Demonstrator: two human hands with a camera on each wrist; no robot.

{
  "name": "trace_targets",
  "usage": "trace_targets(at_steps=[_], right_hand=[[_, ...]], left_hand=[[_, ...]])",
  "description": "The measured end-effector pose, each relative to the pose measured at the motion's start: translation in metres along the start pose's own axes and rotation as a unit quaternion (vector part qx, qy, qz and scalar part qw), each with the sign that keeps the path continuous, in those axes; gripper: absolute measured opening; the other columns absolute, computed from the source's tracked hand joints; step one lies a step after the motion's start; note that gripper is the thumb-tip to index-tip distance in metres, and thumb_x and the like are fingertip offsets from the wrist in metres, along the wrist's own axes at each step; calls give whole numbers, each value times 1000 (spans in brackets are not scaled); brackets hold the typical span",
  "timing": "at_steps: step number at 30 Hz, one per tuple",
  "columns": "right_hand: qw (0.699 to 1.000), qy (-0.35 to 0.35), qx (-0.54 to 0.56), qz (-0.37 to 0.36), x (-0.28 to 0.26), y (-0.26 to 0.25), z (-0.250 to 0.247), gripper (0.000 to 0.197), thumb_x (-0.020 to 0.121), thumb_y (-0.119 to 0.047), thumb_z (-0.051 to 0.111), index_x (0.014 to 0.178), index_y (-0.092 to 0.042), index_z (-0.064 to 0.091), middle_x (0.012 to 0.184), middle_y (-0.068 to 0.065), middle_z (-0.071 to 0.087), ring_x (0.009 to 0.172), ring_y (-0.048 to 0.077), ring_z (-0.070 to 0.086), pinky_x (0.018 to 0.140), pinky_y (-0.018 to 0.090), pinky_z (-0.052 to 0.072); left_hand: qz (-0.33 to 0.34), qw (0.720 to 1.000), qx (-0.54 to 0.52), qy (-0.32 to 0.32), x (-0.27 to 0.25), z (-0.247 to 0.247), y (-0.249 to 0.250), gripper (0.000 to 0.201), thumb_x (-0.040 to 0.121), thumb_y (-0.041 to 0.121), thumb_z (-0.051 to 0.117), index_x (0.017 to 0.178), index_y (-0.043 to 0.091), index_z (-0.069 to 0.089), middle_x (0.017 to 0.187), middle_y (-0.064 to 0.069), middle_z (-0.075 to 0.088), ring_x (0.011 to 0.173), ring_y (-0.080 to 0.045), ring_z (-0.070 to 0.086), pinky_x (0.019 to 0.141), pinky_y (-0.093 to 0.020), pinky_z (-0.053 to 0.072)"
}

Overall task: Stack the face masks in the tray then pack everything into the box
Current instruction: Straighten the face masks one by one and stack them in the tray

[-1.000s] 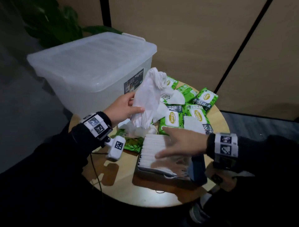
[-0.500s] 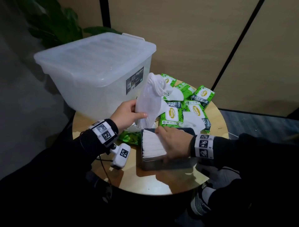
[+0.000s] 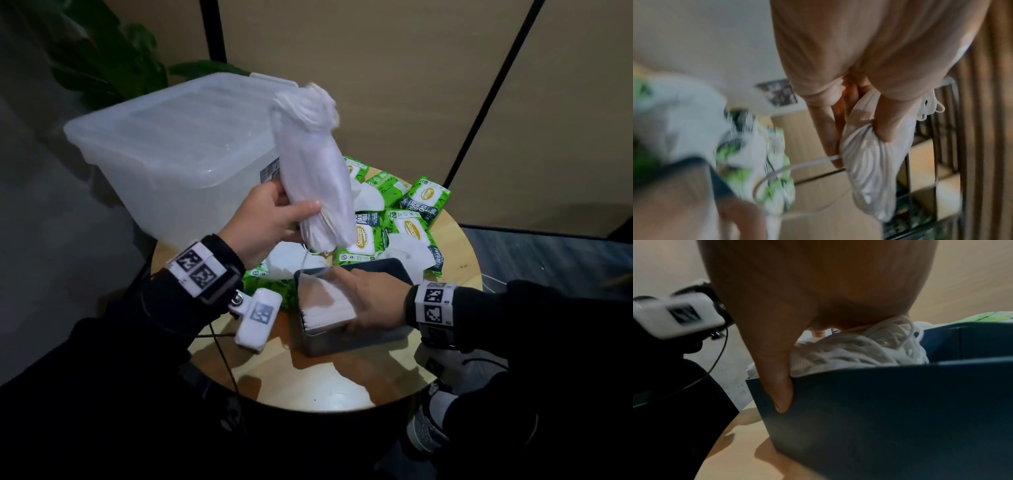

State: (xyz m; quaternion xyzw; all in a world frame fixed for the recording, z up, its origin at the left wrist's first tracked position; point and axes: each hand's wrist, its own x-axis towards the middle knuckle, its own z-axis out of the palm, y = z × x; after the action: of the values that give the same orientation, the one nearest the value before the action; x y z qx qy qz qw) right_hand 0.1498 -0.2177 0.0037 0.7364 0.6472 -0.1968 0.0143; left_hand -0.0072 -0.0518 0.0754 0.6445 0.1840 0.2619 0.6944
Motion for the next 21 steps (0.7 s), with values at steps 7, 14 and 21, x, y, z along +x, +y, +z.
trace_targets(at_steps=[7, 14, 21], right_hand=[[1000, 4, -1, 4, 2, 1, 5, 112, 63, -64, 75, 153, -45, 13, 126, 12, 56, 114, 36, 60, 93, 46, 53], [1000, 21, 17, 16, -2, 3, 7, 107, 62, -58, 83, 148, -45, 20, 121, 9, 55, 108, 35, 60, 89, 47, 53], [1000, 18, 24, -1, -4, 2, 2, 105, 61, -56, 85, 144, -42, 22, 119, 10, 57, 108, 33, 59, 89, 46, 50]], left_hand=[[-166, 982, -71, 47, 7, 10, -45, 24, 95, -1, 67, 117, 6, 64, 108, -11, 76, 88, -24, 75, 66, -39, 65], [-63, 988, 136, 39, 8, -2, -56, 49, 81, 5, 83, 125, 12, 63, 117, -5, 76, 107, -23, 73, 88, -48, 62], [-34, 969, 244, 15, 7, -5, -59, 51, 73, 28, 86, 119, 30, 64, 118, 7, 75, 109, -16, 71, 99, -49, 56]])
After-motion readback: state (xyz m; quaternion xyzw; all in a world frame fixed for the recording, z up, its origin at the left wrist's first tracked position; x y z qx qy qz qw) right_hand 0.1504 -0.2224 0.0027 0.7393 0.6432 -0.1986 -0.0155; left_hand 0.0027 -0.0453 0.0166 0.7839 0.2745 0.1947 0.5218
